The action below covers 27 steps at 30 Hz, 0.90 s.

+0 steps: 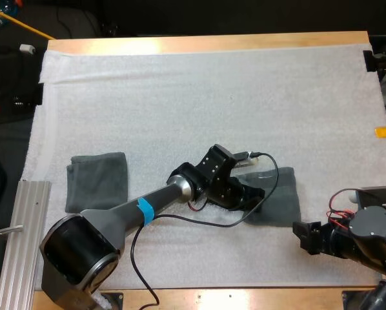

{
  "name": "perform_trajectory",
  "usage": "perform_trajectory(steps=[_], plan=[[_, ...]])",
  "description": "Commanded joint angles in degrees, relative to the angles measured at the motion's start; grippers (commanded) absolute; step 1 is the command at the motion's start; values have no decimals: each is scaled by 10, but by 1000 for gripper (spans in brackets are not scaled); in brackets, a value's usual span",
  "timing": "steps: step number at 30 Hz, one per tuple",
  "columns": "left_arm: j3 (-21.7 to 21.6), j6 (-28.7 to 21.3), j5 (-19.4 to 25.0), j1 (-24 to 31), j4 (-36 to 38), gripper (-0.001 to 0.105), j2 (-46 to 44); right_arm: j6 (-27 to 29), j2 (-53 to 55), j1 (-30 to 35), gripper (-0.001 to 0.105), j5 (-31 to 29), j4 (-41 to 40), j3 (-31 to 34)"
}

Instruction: Pick towel from pile, fold and stack

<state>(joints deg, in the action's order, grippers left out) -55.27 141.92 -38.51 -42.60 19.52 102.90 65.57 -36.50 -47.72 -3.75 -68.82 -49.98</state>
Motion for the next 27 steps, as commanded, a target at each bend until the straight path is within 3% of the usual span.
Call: perform_trajectory(steps=[1, 14, 21, 27], plan=[[-4, -12, -8, -4, -6, 0, -7, 2, 1, 0, 72, -4, -4, -4], [-4, -110, 23, 13, 22, 0, -110, 2, 1, 0, 72, -4, -4, -4], [-4, -258, 77, 80, 187, 0, -154, 2, 1, 0, 72, -4, -4, -4], [-21, -395, 178, 158, 341, 0, -183, 2, 1, 0, 72, -4, -4, -4]])
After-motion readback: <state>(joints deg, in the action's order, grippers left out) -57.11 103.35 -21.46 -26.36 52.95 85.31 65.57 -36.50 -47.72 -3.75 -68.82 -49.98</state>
